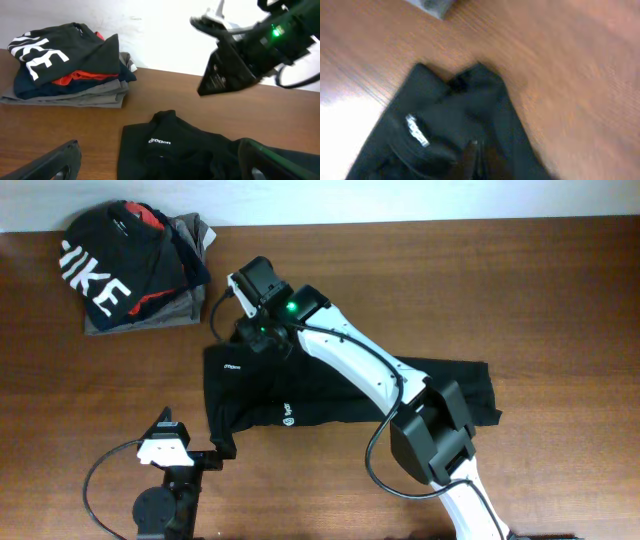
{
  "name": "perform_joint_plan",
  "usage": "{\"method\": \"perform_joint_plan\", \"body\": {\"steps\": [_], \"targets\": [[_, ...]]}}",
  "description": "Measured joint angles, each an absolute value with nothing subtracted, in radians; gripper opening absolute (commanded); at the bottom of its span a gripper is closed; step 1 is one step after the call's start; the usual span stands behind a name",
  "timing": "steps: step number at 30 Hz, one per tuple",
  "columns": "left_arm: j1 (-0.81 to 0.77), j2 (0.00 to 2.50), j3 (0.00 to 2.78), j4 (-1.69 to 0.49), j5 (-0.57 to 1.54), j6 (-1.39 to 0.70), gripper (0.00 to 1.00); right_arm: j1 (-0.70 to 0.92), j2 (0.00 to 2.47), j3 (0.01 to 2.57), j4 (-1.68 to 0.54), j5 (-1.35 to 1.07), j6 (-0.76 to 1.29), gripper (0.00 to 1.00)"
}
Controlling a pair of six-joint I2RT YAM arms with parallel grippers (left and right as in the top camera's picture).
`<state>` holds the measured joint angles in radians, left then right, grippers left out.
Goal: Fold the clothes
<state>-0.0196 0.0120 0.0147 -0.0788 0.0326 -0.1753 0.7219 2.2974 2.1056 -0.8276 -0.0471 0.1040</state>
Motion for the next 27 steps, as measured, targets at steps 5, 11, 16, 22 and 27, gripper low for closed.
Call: {"method": "perform_joint_plan", "body": {"steps": [5, 11, 16, 22, 27], "targets": [[-0.02, 0.012, 0.015, -0.079, 0.032, -0.175, 0.99, 0.701, 2.297, 2.04, -0.912, -0.031, 0.06, 0.48], [-0.02, 0.012, 0.015, -0.079, 0.032, -0.175, 1.0, 0.697, 2.298, 1.86, -0.853, -0.067, -0.001, 0.48], [-0.02, 0.012, 0.015, -0.079, 0.032, -0.175, 0.99, 0.697, 2.298, 1.795, -0.778, -0.135, -0.012, 0.48], [-0.02, 0.012, 0.015, -0.078, 0.032, -0.175, 0.99, 0.703, 2.298, 1.795, -0.741, -0.189, -0.019, 0.48], [-0.02, 0.012, 0.015, -0.079, 0.033, -0.175, 0.99, 0.721, 2.298, 1.799, -0.751, -0.251, -0.022, 0.5]]}}
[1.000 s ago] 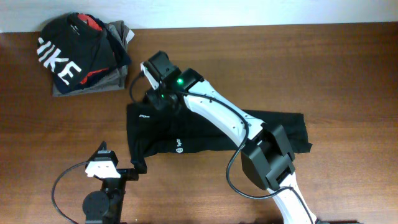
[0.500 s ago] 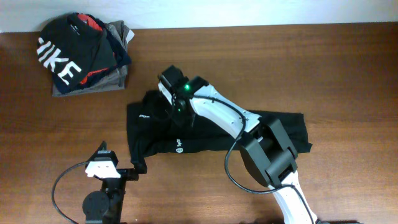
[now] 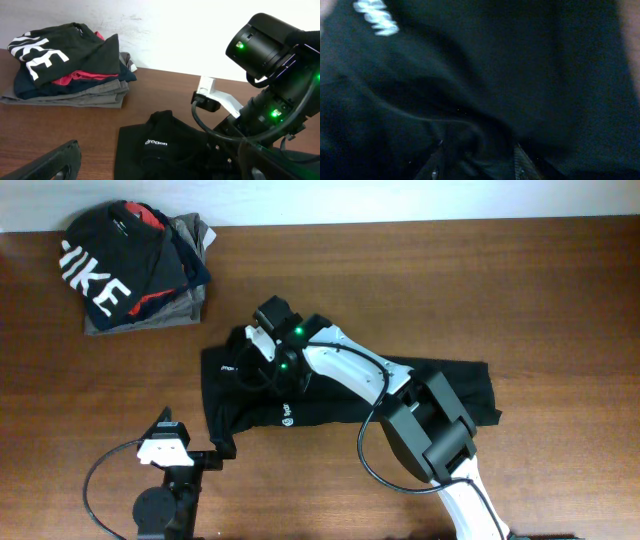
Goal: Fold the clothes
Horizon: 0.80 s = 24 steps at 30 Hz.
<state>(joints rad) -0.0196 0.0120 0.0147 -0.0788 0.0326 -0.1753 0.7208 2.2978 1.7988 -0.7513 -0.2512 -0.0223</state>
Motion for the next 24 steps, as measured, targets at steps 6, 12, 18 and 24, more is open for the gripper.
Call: {"method": "perform_joint_plan", "body": {"steps": [6, 12, 18, 24], "targets": [[-0.02, 0.012, 0.015, -0.079, 0.032, -0.175, 0.99, 0.737, 2.298, 1.805, -0.743, -0.305, -0.027, 0.32], [-0.02, 0.012, 0.015, -0.079, 0.032, -0.175, 0.99, 0.736, 2.298, 1.792, -0.69, -0.286, -0.023, 0.04], [-0.02, 0.012, 0.015, -0.079, 0.033, -0.175, 0.99, 0.73, 2.299, 1.824, -0.704, -0.205, 0.002, 0.04], [-0.02, 0.012, 0.015, -0.078, 0.032, -0.175, 0.99, 0.649, 2.297, 2.144, -0.81, -0.084, 0.034, 0.24]]}}
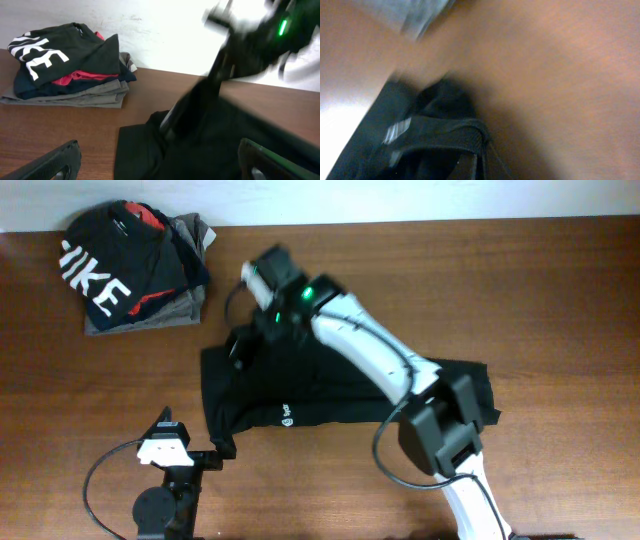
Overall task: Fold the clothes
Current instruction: 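Pull the pants waistband up and back to spread the pants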
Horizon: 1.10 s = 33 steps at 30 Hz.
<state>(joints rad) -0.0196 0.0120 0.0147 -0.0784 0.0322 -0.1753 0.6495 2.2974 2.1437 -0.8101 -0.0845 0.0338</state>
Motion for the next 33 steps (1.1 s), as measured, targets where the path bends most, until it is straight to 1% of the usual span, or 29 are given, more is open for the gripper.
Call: {"method": "perform_joint_plan", "body": {"steps": [1, 2, 4, 5, 9, 18, 25, 29, 33], "targets": [[-0.02, 0.012, 0.015, -0.079, 0.032, -0.175, 0.99, 0.632, 2.296, 2.186, -0.816, -0.056, 0.038, 0.58], [-0.02, 0.012, 0.015, -0.079, 0.032, -0.175, 0.99, 0.596, 2.289, 2.236, -0.82, -0.012, 0.043, 0.65], [-0.02, 0.012, 0.015, -0.079, 0.032, -0.175, 0.99, 0.563, 2.282, 2.26, -0.841, 0.013, 0.049, 0.78], [-0.02, 0.012, 0.015, -0.079, 0.032, -0.175, 0.99, 0.54, 2.276, 2.266, -0.869, 0.029, 0.051, 0.98], [-0.02, 0.012, 0.015, -0.079, 0.032, -0.175, 0.99, 0.479, 2.275, 2.267, -1.003, 0.06, 0.062, 1.0], [-0.02, 0.012, 0.015, -0.079, 0.032, -0.176, 0.99, 0.4, 2.262, 2.266, -1.235, 0.067, 0.174, 0.99], [-0.02, 0.012, 0.015, -0.079, 0.032, -0.175, 0.99, 0.307, 2.086, 2.265, -1.471, 0.068, 0.226, 0.99], [-0.02, 0.012, 0.015, -0.079, 0.032, -0.175, 0.99, 0.248, 1.961, 2.267, -1.673, 0.071, 0.245, 0.99], [-0.02, 0.012, 0.015, -0.078, 0.038, -0.176, 0.99, 0.203, 1.899, 2.239, -1.693, 0.062, 0.255, 0.99]]}}
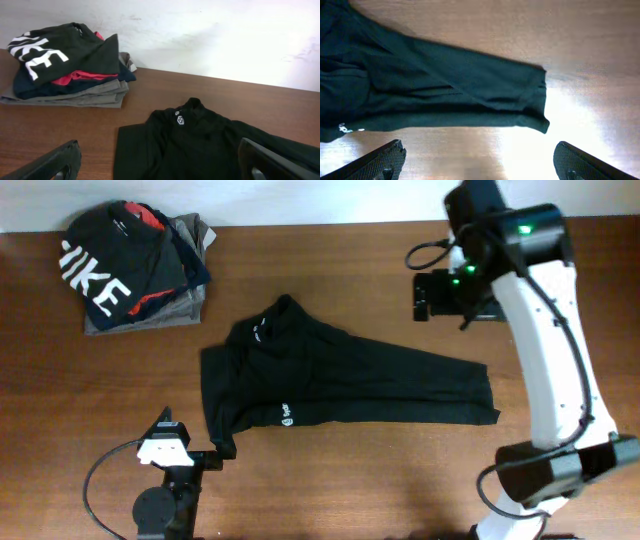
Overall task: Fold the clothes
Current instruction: 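Pull the pants waistband up and back to spread the pants, then grasp the pants' left end with left gripper, right end with right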
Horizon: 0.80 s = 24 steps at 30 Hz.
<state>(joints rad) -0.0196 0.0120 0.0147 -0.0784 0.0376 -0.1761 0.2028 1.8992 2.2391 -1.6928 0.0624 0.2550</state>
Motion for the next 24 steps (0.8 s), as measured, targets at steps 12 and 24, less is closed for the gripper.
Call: {"method": "perform_joint_plan", "body": {"steps": [12, 24], "targets": [[-0.02, 0.012, 0.033, 0.053, 0.494, -0.302, 1.0, 0.191, 1.662, 2.033, -1.692, 0.02, 0.257, 0.99], [-0.022, 0.47, 0.552, -0.565, 0.556, -0.142, 0.99, 0.191, 1.545, 1.725, -1.658, 0.006, 0.262, 0.99]]}}
